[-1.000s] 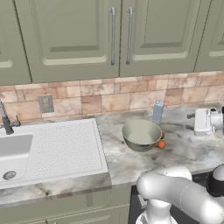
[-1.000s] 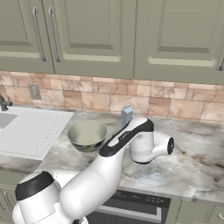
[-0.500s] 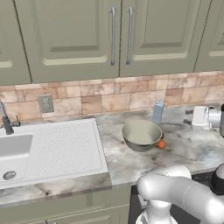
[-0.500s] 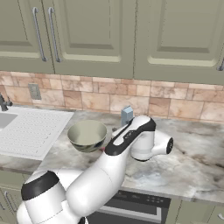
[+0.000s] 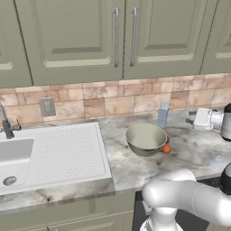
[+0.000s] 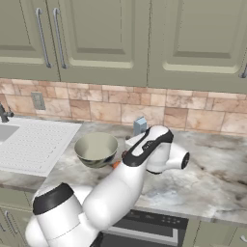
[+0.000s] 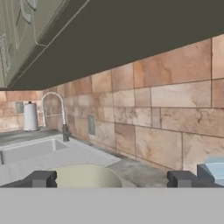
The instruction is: Gather the eggs and milk located in the vicinity of the sink area and place them right next to the bowl.
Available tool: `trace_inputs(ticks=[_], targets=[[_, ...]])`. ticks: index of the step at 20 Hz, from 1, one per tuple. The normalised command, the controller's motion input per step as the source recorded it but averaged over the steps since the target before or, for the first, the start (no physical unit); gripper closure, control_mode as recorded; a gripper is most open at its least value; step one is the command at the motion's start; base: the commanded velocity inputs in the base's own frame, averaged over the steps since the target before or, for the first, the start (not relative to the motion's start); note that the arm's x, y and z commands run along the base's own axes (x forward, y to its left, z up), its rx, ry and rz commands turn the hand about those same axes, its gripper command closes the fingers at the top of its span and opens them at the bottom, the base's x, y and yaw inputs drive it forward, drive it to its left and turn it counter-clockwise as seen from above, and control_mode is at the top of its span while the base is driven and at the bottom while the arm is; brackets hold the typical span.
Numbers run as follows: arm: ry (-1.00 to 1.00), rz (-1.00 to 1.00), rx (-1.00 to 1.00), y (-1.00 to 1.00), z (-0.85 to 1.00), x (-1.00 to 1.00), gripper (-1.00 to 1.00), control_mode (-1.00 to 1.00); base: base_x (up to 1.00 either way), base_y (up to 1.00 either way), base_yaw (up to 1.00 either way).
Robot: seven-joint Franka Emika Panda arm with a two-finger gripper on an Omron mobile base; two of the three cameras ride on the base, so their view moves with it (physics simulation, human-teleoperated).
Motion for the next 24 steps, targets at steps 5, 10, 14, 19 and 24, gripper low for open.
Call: trace_inputs(ticks=[5,10,14,19,24], targets=[[0.0,0.0,0.03,0.0,0.0,0.3,-1.0,-1.0,0.0,0.0,0.0],[0.0,0.0,0.02,0.0,0.0,0.29,-1.0,-1.0,0.0,0.0,0.0],[0.0,0.0,0.02,-0.03,0.0,0.2,-1.0,-1.0,0.0,0.0,0.0],[0.0,0.0,0.01,-0.02,-0.02,0.17,-1.0,-1.0,0.0,0.0,0.0],[0.0,0.0,0.0,0.0,-0.06,0.18,-1.0,-1.0,0.0,0.0,0.0]])
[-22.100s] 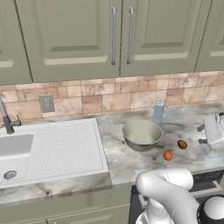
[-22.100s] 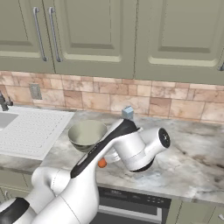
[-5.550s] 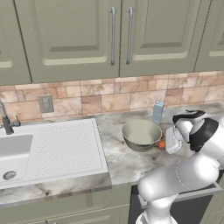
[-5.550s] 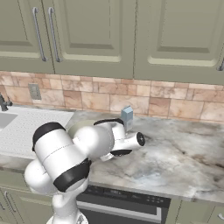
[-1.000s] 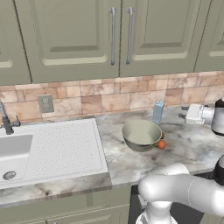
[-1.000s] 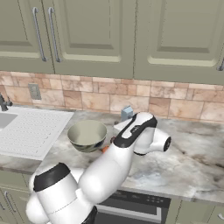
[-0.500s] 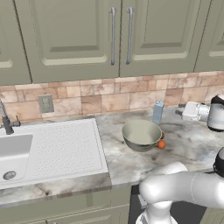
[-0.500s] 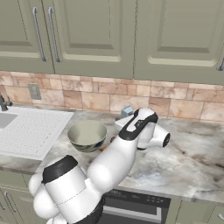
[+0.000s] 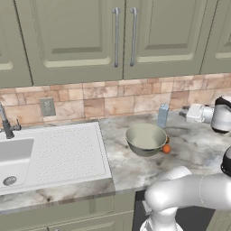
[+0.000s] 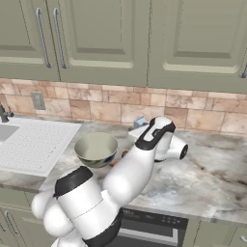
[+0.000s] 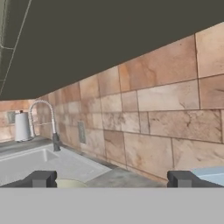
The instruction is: Gather the eggs and milk located in the vicinity of the sink area and place them right next to the bowl.
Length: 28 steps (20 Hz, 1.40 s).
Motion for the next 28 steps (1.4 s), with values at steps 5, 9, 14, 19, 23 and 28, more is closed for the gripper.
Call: trace_inputs(ticks=[5,9,14,19,23,28], targets=[[0.0,0.0,0.0,0.0,-0.08,0.14,-1.0,-1.0,0.0,0.0,0.0],[0.0,0.0,0.0,0.0,-0.11,0.09,-1.0,-1.0,0.0,0.0,0.0],[0.0,0.0,0.0,0.0,-0.11,0.1,-1.0,-1.0,0.0,0.0,0.0],[0.0,0.0,0.0,0.0,-0.06,0.19,-1.0,-1.0,0.0,0.0,0.0],[0.0,0.0,0.0,0.0,-0.04,0.12,-1.0,-1.0,0.0,0.0,0.0],[0.0,0.0,0.0,0.0,-0.07,0.04,-1.0,-1.0,0.0,0.0,0.0]])
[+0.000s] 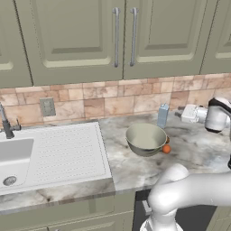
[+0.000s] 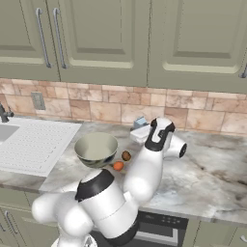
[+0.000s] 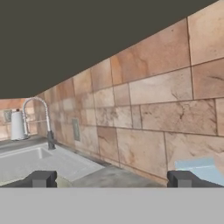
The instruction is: Gather the eggs and milk located in the vicinity of the sink area and place them right next to the bowl.
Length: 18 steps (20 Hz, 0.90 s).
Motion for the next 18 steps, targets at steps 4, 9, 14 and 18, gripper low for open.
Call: trace_inputs(ticks=[4,9,14,18], targets=[[0.0,0.0,0.0,0.0,-0.1,0.05,-1.0,-1.0,0.0,0.0,0.0],[0.0,0.0,0.0,0.0,-0.09,0.13,-1.0,-1.0,0.0,0.0,0.0],[0.0,0.0,0.0,0.0,-0.1,0.2,-1.0,-1.0,0.0,0.0,0.0],[0.0,-0.01,0.0,0.0,-0.1,0.13,-1.0,-1.0,0.0,0.0,0.0]])
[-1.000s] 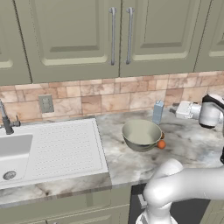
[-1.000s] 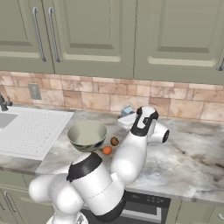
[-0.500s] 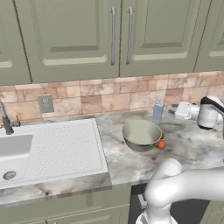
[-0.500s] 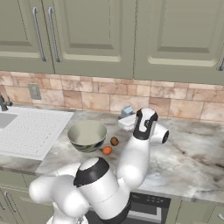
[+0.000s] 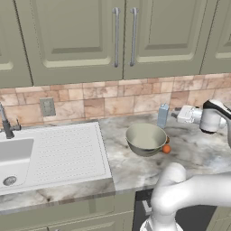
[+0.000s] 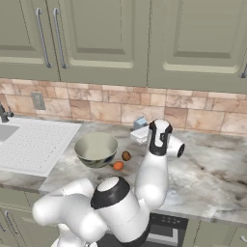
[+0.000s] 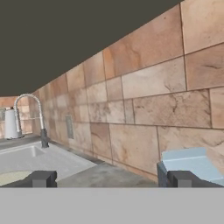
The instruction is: Gather the eggs and milk located in the vicinity of the sink area and place them right next to the bowl.
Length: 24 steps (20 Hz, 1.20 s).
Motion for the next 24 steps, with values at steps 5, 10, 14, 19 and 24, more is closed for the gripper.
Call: trace_inputs(ticks=[5,10,14,19,24], targets=[[0.0,-0.01,0.0,0.0,-0.09,0.12,-1.0,-1.0,0.0,0.0,0.0],[0.0,-0.02,0.0,-0.04,-0.07,0.14,-1.0,-1.0,0.0,0.0,0.0],[0.0,-0.02,0.0,-0.07,-0.03,0.16,-1.0,-1.0,0.0,0.0,0.0],[0.0,-0.02,0.0,-0.07,-0.03,0.13,-1.0,-1.0,0.0,0.0,0.0],[0.0,-0.02,0.0,-0.05,-0.04,0.12,-1.0,-1.0,0.0,0.0,0.0]])
